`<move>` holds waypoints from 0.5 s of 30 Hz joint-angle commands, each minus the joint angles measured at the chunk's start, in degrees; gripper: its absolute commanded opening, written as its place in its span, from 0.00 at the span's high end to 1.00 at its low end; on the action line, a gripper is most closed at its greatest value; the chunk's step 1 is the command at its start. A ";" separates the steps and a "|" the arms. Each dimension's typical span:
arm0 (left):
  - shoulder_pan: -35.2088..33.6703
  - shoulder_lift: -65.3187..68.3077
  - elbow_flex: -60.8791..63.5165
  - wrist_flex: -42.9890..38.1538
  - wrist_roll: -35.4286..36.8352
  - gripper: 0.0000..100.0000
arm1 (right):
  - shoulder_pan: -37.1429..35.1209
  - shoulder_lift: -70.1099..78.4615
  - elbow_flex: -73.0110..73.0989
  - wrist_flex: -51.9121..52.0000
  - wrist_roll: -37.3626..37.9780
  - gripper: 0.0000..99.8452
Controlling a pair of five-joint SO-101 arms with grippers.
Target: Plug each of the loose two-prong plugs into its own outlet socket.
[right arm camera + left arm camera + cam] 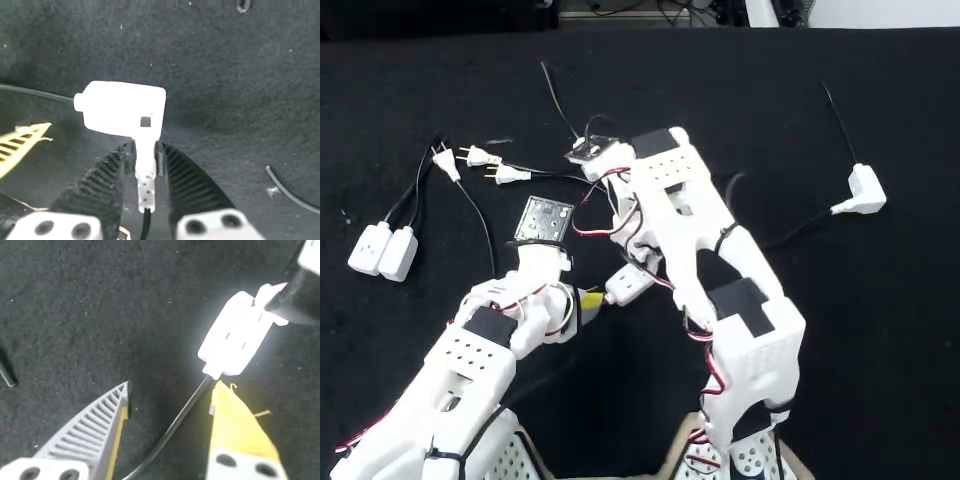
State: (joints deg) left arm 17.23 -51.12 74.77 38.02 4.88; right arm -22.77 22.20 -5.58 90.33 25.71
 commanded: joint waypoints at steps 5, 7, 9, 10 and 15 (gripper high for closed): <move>0.40 -0.44 -1.10 0.18 -0.44 0.73 | -4.57 0.66 -3.82 -1.76 -0.18 0.99; 0.40 -0.44 -1.10 0.18 -0.44 0.73 | -4.57 1.63 -3.82 -1.76 -0.18 0.99; 0.40 -0.44 -1.10 0.18 -0.44 0.73 | -4.57 2.07 -3.82 -1.49 -0.18 0.99; 0.40 -0.44 -1.10 0.18 -0.44 0.73 | -4.48 1.98 -3.82 -1.32 -0.18 0.99; 0.40 -0.44 -1.01 0.18 -0.44 0.73 | -4.48 -0.57 -3.65 -1.14 -0.18 0.99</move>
State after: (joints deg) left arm 17.14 -51.12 74.77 38.02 4.97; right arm -25.67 23.87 -7.69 89.89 25.71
